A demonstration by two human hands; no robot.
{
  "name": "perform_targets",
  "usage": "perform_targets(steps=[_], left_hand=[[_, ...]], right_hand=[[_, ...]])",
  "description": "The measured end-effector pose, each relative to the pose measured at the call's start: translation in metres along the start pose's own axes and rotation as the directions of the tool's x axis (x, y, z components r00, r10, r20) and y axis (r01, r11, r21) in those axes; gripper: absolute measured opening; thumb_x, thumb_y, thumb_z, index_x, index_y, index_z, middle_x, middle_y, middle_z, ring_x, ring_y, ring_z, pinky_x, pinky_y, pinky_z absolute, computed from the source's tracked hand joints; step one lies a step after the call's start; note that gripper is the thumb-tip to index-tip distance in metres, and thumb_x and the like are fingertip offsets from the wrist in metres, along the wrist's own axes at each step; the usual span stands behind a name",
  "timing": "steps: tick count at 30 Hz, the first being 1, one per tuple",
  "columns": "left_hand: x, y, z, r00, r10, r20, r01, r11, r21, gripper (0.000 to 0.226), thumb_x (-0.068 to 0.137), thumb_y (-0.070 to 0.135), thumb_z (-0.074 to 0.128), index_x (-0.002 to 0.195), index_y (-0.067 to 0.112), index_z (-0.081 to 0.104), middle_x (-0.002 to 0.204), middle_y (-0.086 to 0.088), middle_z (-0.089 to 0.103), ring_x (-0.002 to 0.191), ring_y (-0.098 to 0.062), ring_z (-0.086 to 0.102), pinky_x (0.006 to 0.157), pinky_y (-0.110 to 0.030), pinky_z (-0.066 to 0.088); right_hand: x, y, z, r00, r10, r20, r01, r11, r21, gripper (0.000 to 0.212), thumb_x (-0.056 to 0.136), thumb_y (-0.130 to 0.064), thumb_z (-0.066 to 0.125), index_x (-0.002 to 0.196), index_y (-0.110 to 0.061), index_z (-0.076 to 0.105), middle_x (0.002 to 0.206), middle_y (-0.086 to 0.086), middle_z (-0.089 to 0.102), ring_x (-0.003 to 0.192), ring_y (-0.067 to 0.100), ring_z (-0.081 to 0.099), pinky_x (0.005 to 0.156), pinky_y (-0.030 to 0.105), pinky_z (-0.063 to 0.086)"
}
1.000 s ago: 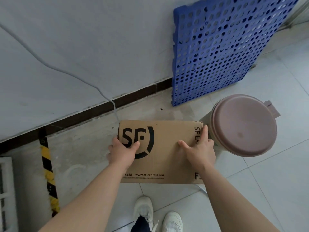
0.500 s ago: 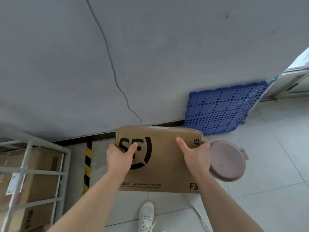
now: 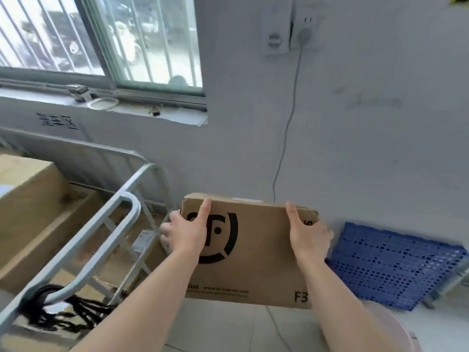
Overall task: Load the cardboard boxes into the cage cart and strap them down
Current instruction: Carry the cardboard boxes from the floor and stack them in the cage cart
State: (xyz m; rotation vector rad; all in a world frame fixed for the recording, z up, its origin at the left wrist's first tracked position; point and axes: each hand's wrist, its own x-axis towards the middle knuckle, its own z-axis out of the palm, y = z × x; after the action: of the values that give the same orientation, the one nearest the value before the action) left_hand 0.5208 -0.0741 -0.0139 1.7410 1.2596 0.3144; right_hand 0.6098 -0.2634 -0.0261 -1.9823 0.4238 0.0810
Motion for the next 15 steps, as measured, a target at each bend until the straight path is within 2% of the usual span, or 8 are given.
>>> perform_targets(steps=[3,5,8,10,12,15], left_hand=[[-0.003,0.004,-0.06,0.997,0.031,-0.075,-0.04,0.992,-0.118,0.092,0.073,0.08,0.051,0.136,0.016,0.032,0.138,-0.013,0.037,0.128,-0.035,0.036,0.099,-0.052,0.042],[-0.002,0.006,-0.1,0.995,0.049,-0.087,-0.067,0.972,-0.226,0.099,0.065,0.085,0.052,0.135,0.018,0.031,0.133,-0.013,0.045,0.122,-0.035,0.045,0.097,-0.054,0.044],[0.004,0.005,-0.16,0.988,0.064,-0.143,-0.11,0.931,-0.347,0.083,0.073,0.079,0.054,0.125,0.018,0.032,0.114,-0.007,0.052,0.1,-0.027,0.052,0.081,-0.042,0.047],[0.01,0.0,-0.203,0.977,0.06,-0.205,-0.134,0.92,-0.367,0.076,0.076,0.075,0.054,0.122,0.018,0.033,0.112,-0.006,0.051,0.098,-0.026,0.051,0.077,-0.039,0.043],[0.018,-0.009,-0.249,0.968,0.065,-0.243,-0.16,0.906,-0.393,0.074,0.077,0.074,0.055,0.125,0.021,0.034,0.12,-0.007,0.05,0.103,-0.026,0.049,0.086,-0.041,0.044],[0.035,-0.032,-0.318,0.962,0.049,-0.269,-0.171,0.877,-0.45,0.091,0.078,0.071,0.058,0.148,0.022,0.026,0.144,-0.005,0.041,0.128,-0.029,0.041,0.104,-0.048,0.036]], right_hand=[[-0.04,-0.033,0.01,0.995,-0.093,0.045,0.089,0.993,0.078,0.1,0.072,-0.079,0.055,0.134,-0.001,0.045,0.135,0.018,0.047,0.124,0.036,0.046,0.103,0.048,0.038],[-0.068,-0.057,0.02,0.988,-0.146,0.057,0.138,0.982,0.127,0.098,0.07,-0.078,0.057,0.128,0.0,0.047,0.129,0.017,0.052,0.119,0.035,0.05,0.103,0.047,0.04],[-0.111,-0.095,0.043,0.972,-0.227,0.056,0.213,0.958,0.193,0.095,0.064,-0.079,0.06,0.119,-0.002,0.052,0.118,0.016,0.057,0.109,0.034,0.055,0.098,0.046,0.044],[-0.144,-0.117,0.061,0.954,-0.293,0.062,0.274,0.939,0.21,0.093,0.059,-0.08,0.056,0.115,-0.006,0.054,0.111,0.013,0.059,0.104,0.032,0.057,0.094,0.046,0.047],[-0.179,-0.137,0.084,0.933,-0.348,0.094,0.32,0.919,0.229,0.077,0.066,-0.073,0.061,0.108,-0.01,0.052,0.108,0.009,0.056,0.101,0.028,0.055,0.09,0.043,0.047],[-0.233,-0.158,0.125,0.907,-0.401,0.129,0.351,0.889,0.294,0.06,0.074,-0.062,0.068,0.104,-0.014,0.048,0.106,0.005,0.049,0.097,0.023,0.052,0.081,0.034,0.042]])
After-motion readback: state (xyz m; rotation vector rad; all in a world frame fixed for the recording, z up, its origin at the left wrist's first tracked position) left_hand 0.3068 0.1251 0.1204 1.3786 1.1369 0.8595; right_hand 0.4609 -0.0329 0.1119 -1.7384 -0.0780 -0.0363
